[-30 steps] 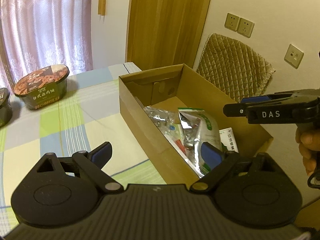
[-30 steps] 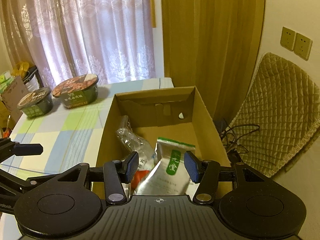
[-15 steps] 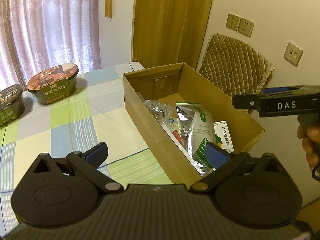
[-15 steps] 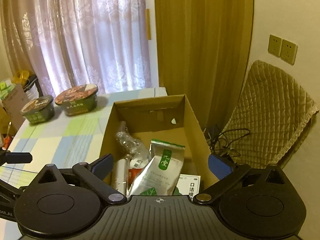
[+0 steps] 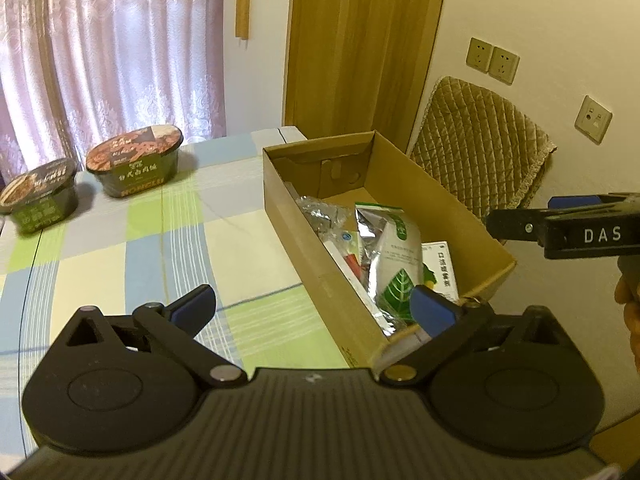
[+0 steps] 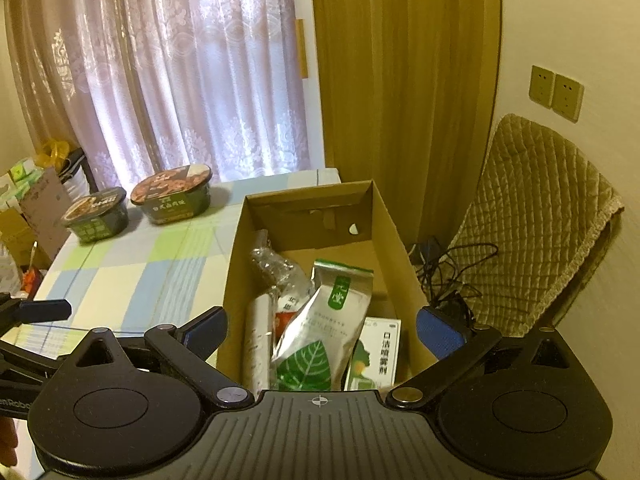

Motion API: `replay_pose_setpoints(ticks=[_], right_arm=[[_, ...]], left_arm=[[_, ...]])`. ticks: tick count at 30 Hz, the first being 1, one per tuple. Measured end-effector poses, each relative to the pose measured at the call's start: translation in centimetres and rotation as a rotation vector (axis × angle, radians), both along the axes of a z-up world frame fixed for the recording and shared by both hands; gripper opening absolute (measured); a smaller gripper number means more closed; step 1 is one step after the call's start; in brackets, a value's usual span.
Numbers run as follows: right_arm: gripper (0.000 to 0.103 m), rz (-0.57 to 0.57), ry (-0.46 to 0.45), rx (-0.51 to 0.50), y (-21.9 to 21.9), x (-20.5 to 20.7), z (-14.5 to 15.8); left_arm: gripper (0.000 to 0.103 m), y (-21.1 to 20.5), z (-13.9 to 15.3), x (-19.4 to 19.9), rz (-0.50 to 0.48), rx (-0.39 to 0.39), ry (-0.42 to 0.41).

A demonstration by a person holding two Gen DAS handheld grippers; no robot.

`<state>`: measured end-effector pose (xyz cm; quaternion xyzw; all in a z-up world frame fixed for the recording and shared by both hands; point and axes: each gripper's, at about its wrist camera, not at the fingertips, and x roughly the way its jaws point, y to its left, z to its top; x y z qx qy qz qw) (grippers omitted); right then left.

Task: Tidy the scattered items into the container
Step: 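Withdraw both tools from the box back over the table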

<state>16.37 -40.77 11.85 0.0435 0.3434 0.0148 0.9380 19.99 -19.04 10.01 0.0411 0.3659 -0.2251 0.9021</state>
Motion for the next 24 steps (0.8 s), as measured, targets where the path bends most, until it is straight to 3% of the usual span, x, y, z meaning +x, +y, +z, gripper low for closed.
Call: replay_pose_setpoints(ticks=[18,24], right_arm=[[0.103,-0.019,0.008,0.01,1.5,-6.3,3.0],[0.103,-0.026,0.023,0.02,2.0,-8.1,3.4]], left_arm=[[0.102,1.4,2.4,-6.1,0.058,-0.057,0.041],[0.102,2.2,2.9,-7.9,0.081,-0.044,0.038]])
